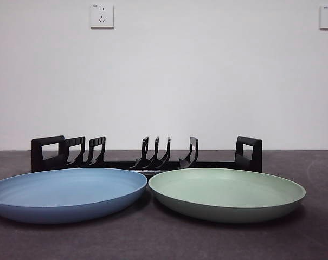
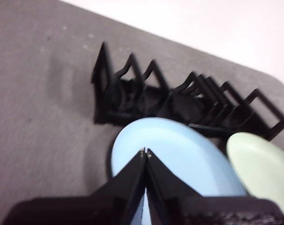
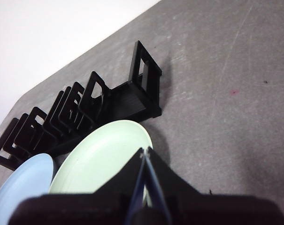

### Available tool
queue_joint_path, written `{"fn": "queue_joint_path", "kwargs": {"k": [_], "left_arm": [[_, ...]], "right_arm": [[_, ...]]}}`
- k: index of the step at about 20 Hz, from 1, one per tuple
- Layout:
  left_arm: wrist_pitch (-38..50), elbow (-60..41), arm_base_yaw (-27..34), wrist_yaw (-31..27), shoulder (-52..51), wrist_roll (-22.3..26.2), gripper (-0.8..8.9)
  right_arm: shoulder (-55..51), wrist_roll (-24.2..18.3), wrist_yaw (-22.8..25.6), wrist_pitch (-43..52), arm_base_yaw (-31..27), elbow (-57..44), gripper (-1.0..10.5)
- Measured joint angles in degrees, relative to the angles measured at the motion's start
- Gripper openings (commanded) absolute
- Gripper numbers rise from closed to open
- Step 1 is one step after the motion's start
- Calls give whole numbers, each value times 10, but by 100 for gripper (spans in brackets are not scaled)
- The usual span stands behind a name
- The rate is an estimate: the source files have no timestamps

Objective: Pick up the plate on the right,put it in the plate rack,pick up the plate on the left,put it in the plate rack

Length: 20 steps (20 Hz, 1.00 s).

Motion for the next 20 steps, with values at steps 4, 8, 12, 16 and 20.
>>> {"fn": "queue_joint_path", "kwargs": {"k": [4, 8, 12, 16, 20], "left_arm": [[2, 56, 0, 2, 64, -2, -6], [-4, 118, 0, 7, 143, 17, -6], [-6, 181, 0, 8, 231, 54, -6], [-6, 243, 0, 32, 351, 74, -5], [-4, 276, 0, 167, 467, 93, -4]], "right_arm": [[88, -6, -2, 0, 0, 56, -11], [186, -32, -2, -13, 0, 125, -11], [287, -66, -2, -46, 0, 202, -11], [409, -125, -42, -102, 0, 295, 0], [516, -171, -115, -128, 0, 351, 3]]}}
